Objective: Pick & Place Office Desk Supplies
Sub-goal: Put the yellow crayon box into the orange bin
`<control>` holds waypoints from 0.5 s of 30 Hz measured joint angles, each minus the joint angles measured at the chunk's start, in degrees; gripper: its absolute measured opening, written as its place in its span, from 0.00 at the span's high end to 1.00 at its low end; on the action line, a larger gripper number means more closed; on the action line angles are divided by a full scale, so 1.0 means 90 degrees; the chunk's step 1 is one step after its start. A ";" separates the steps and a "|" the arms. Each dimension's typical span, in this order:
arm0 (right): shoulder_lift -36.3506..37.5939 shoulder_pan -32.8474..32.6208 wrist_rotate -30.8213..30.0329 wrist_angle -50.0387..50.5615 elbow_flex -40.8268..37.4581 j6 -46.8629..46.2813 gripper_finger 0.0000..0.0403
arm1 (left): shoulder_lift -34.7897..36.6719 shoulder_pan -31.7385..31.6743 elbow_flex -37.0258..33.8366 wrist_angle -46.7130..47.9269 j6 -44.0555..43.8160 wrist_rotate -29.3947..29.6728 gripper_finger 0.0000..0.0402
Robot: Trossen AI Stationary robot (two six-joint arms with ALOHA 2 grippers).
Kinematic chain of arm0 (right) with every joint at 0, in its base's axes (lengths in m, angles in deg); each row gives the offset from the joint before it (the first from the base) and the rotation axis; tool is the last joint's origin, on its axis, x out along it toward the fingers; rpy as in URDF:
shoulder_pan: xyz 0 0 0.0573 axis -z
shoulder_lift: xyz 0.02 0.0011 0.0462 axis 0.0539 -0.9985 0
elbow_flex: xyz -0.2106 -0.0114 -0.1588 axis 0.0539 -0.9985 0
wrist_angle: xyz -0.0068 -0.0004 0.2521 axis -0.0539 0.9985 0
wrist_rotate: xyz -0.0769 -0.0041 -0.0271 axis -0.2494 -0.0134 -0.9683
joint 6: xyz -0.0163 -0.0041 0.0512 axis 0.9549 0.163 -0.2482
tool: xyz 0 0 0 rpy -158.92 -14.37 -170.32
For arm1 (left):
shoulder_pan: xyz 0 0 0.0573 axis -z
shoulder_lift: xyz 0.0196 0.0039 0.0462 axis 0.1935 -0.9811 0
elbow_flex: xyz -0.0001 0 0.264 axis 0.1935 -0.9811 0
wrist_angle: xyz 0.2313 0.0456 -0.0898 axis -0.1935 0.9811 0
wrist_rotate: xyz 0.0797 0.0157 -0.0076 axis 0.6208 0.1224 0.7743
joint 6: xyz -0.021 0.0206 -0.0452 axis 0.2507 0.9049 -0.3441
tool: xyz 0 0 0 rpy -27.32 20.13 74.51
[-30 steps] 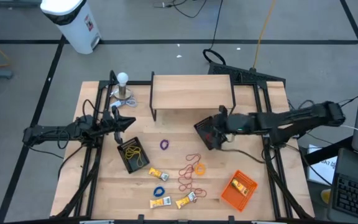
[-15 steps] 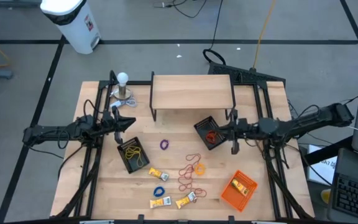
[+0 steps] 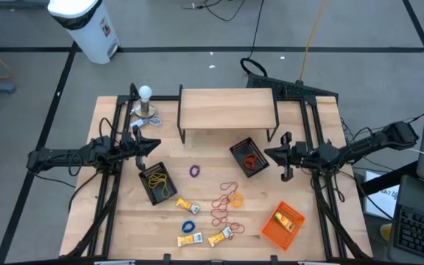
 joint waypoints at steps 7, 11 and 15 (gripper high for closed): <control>0.0013 -0.0046 -0.0005 -0.0078 -0.0010 0.0654 1.00 | 0.0000 0.0002 0.0000 -0.0004 -0.0196 -0.0002 0.94; 0.0011 -0.0045 -0.0005 0.0140 -0.0015 0.0877 0.99 | 0.0000 0.0000 0.0000 -0.0132 0.0158 0.0057 0.94; 0.0008 -0.0041 -0.0067 0.0300 -0.0015 0.0897 0.99 | 0.0001 0.0000 -0.0002 -0.0272 0.0717 0.0211 0.94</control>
